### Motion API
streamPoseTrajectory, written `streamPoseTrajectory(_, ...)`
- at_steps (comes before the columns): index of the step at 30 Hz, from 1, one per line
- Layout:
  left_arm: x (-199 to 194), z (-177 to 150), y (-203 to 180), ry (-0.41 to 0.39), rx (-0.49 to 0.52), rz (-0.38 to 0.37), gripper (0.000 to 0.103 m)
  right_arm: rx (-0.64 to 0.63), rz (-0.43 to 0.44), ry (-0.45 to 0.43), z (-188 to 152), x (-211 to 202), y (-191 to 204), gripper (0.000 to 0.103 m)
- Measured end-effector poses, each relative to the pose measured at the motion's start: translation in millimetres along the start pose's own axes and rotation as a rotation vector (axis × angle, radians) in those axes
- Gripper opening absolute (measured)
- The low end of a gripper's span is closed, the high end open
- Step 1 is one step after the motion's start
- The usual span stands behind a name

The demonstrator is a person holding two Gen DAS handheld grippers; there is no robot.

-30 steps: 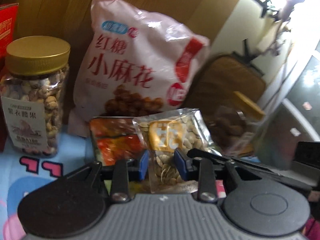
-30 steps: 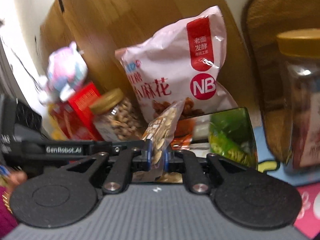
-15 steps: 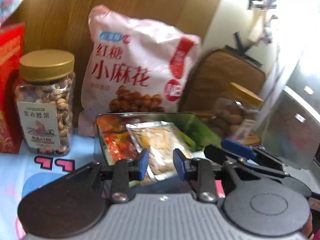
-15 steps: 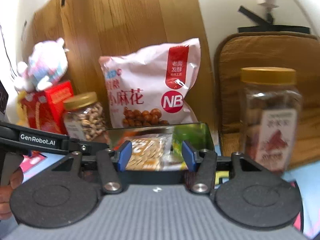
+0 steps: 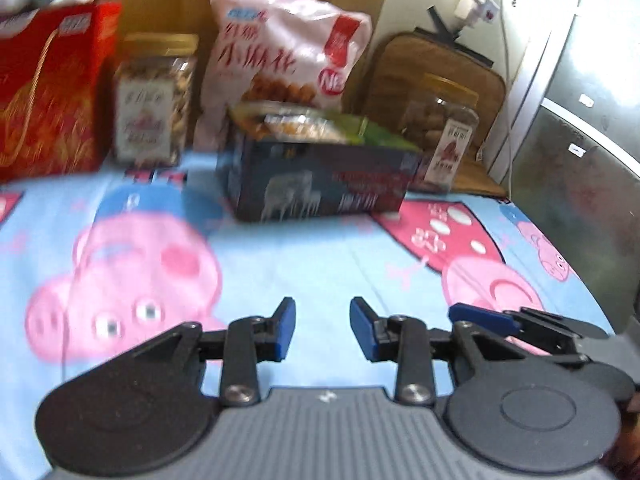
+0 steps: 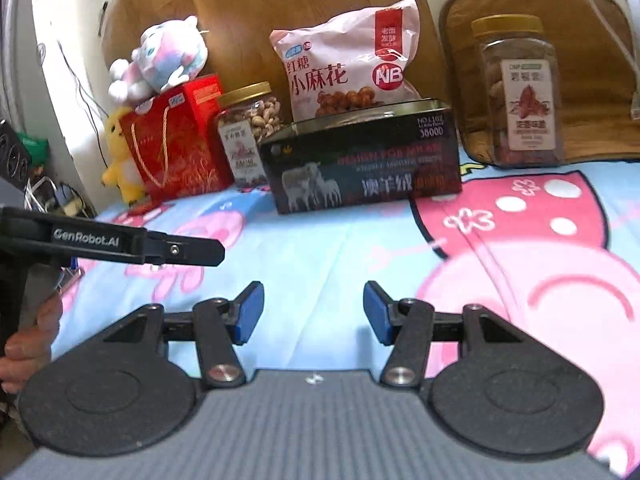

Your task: Organize snacks

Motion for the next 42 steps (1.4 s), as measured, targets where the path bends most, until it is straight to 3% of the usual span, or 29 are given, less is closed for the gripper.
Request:
streamPoseTrajectory(4, -4, -13, -5, -0.003, 0.013, 0.074, 0.032, 0.030, -0.014, -0.003, -9, -9, 0, 0.057)
streamPoseTrajectory(6, -7, -17, -10, -0.006, 0.024, 0.090, 0.038, 0.046, -0.016, -0.010, -11, -14, -1, 0.058)
streamPoseTrajectory(10, -13, -21, -18, -0.029, 0.062, 0.146, 0.040, 0.071, -0.036, -0.034, -15, -24, -3, 0.058)
streamPoseTrajectory(42, -29, -43, 1, -0.036, 0.050, 0.235, 0.045, 0.012, 0.078, -0.030, -31, -43, 23, 0.057)
Point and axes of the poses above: each gripper's, at about its wrist camera, not at the fingertips, and x roughly the way its jaws point, y to its left, z to its top, the point moved 4 cm from there along x, roughly the way its jaws point, and after that the axes turned 2 degrees about x, right-handed, at the moved point
